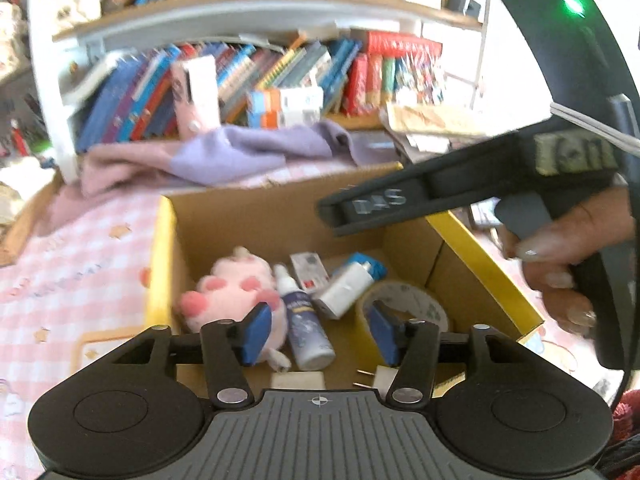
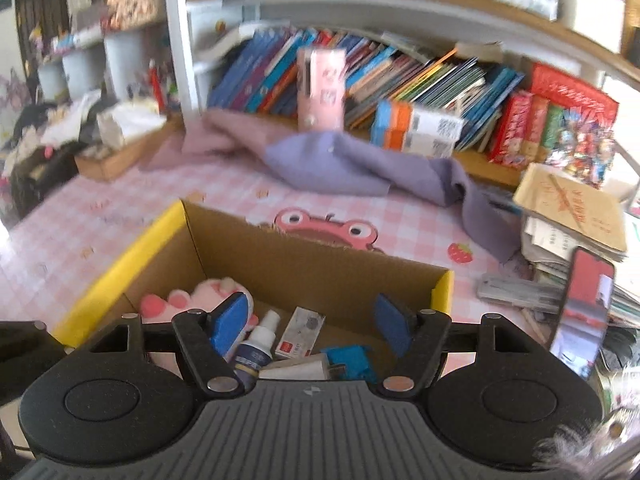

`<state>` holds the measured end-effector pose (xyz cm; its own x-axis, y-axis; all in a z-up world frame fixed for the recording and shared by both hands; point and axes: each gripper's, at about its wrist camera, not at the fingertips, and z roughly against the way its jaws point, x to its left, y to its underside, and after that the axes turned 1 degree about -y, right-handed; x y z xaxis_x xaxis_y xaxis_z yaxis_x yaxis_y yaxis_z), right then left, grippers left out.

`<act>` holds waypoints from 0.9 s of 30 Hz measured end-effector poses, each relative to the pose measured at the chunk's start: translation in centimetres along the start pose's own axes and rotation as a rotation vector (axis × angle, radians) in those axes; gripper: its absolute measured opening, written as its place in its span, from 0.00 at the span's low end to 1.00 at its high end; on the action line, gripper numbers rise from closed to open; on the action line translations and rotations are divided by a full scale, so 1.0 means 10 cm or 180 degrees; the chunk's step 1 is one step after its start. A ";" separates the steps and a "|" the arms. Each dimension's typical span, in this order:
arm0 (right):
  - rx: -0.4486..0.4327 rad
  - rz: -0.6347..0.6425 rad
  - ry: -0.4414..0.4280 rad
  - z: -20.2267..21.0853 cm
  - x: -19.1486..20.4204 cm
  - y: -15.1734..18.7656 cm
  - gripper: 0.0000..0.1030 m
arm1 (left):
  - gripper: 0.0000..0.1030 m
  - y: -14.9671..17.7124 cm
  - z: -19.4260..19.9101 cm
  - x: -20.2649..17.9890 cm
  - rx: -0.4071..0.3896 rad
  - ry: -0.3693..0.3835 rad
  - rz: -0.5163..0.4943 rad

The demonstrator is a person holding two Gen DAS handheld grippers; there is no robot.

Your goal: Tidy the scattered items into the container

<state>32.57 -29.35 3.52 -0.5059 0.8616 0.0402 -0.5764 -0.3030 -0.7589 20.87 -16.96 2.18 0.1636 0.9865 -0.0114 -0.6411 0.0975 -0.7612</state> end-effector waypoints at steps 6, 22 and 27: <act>-0.0222 -0.0205 0.0088 0.42 0.15 0.11 0.67 | 0.65 0.10 0.42 0.12 -0.0289 -0.0194 0.0027; -0.0545 -0.0250 0.0454 1.23 1.04 0.88 0.72 | 0.75 0.92 1.34 0.58 -0.0515 -0.0696 0.0519; -0.0538 -0.0308 0.0532 1.46 1.32 1.17 0.77 | 0.84 1.23 1.61 0.58 -0.0425 -0.0764 0.0470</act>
<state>9.73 -27.49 4.66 -0.3325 0.9429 0.0204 -0.4944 -0.1558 -0.8552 1.85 -7.95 3.19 -0.1158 0.9932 0.0131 -0.5379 -0.0516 -0.8414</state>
